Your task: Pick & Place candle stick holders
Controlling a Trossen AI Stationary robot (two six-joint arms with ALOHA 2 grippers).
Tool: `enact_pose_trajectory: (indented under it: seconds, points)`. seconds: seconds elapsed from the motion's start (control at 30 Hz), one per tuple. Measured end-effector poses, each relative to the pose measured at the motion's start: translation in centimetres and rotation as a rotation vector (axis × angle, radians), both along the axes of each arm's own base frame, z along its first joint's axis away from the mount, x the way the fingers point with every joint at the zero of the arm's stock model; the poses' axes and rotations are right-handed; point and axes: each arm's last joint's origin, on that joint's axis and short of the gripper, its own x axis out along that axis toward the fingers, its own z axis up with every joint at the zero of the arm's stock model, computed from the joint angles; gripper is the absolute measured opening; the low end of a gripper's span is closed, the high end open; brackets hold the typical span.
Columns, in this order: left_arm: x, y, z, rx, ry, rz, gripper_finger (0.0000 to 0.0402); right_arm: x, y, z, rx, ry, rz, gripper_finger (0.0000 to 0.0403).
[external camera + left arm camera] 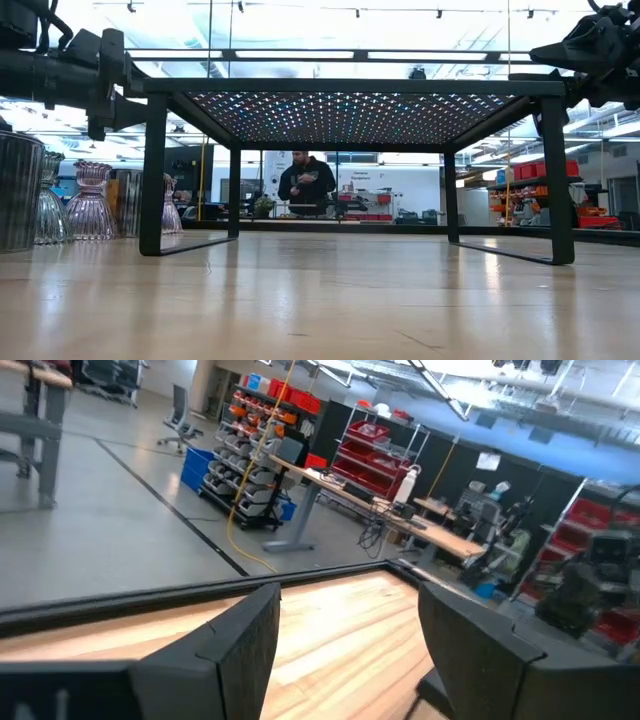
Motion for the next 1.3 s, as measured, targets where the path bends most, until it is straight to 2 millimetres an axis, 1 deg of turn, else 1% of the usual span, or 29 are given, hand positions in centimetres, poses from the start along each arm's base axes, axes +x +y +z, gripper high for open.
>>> enact_pose_trajectory:
  seconds: [0.07, 0.2, 0.4, 0.53, 0.67, 0.7, 0.87, 0.93, 1.0, 1.03, 1.07, 1.17, 1.23, 1.3]
  points:
    - [0.0, 0.0, 0.0, 0.030, 0.028, 0.012, 0.0243, 0.0, 0.0, 0.0, 0.000, 0.000, 0.000, 0.0158]
    - [0.0, 0.0, 0.0, 0.025, 0.024, 0.013, 0.0243, 0.0, 0.0, 0.0, 0.000, 0.000, 0.000, 0.0158]
    - [-0.1, 0.1, 0.1, 0.004, -0.007, 0.028, 0.0243, 0.0, 0.0, 0.0, 0.000, 0.000, 0.001, 0.0158]
    - [-0.1, 0.1, 0.6, -0.014, -0.074, 0.030, 0.0243, 0.0, 0.0, 0.0, 0.000, 0.000, 0.000, 0.0158]
    - [-0.3, 0.2, 0.5, -0.023, -0.073, 0.094, 0.0243, 0.0, 0.0, 0.0, 0.000, 0.000, 0.000, 0.0158]
    - [-0.3, 0.2, 0.7, -0.035, -0.094, 0.106, 0.0243, 0.0, 0.0, 0.0, 0.000, 0.000, 0.000, 0.0158]
    - [-0.8, 0.4, 2.1, -0.139, -0.331, 0.148, 0.0243, 0.0, 0.0, 0.0, 0.000, 0.000, 0.000, 0.0158]
    - [-1.1, 0.4, 3.5, -0.165, -0.391, 0.131, 0.0243, 0.0, 0.0, 0.0, 0.000, 0.000, 0.000, 0.0158]
    - [-1.8, 0.4, 5.9, -0.149, -0.445, 0.094, 0.0243, 0.0, 0.0, 0.0, 0.000, 0.000, 0.000, 0.0158]
    - [-2.1, 0.4, 7.2, -0.125, -0.442, 0.085, 0.0243, 0.0, 0.0, 0.0, 0.000, 0.000, 0.000, 0.0158]
    - [-2.4, 0.4, 8.4, -0.095, -0.407, 0.087, 0.0243, 0.0, 0.0, 0.0, 0.000, 0.000, 0.000, 0.0158]
    - [-2.9, 0.5, 12.5, -0.027, -0.248, 0.149, 0.0239, 0.0, 0.0, 0.0, 0.000, 0.000, 0.000, 0.0158]
    - [-3.0, 0.6, 15.1, 0.001, -0.099, 0.222, 0.0231, 0.0, 0.0, 0.0, 0.000, 0.000, 0.000, 0.0158]
    - [-2.6, 0.7, 17.0, 0.020, 0.061, 0.302, 0.0219, 0.0, 0.0, 0.0, 0.000, 0.000, 0.000, 0.0158]
